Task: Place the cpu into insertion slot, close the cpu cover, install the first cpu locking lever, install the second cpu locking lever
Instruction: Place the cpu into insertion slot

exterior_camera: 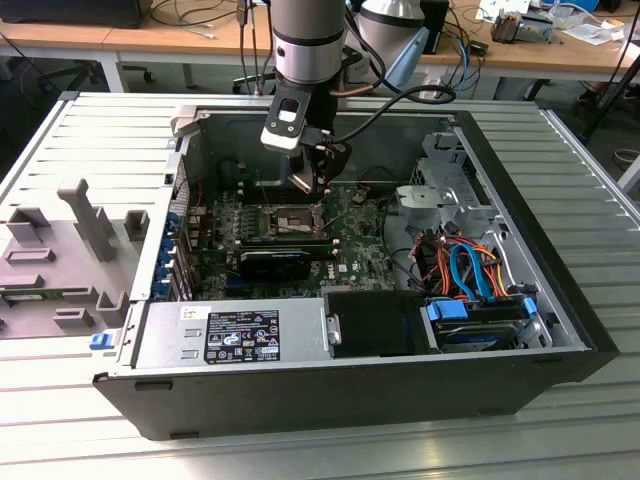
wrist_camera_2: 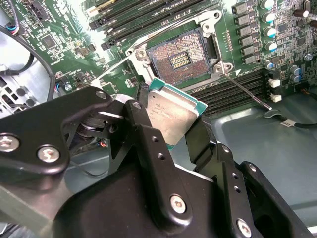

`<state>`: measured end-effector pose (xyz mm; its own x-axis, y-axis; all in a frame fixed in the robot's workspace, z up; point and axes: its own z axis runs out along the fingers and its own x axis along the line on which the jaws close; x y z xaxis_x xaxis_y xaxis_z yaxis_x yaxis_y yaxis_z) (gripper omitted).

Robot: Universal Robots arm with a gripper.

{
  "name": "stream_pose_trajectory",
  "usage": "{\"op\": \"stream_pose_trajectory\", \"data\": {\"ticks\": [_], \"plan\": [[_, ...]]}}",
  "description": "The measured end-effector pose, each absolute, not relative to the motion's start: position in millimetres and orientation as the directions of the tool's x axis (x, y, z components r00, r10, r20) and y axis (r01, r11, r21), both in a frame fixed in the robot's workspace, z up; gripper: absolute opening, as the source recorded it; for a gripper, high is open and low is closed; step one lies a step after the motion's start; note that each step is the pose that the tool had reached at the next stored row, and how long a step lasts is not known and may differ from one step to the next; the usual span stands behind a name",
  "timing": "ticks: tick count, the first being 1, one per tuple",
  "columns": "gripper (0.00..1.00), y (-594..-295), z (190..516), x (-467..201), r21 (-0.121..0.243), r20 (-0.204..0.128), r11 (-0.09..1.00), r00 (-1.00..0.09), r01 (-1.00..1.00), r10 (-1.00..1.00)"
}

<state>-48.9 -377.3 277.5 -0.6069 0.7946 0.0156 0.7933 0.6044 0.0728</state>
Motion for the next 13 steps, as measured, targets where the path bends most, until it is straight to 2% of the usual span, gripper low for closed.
{"op": "stream_pose_trajectory", "data": {"ticks": [13], "plan": [[0.54,-377.3,277.3,-48.9,0.073,0.015,0.590,-0.592,0.804,0.806]]}}
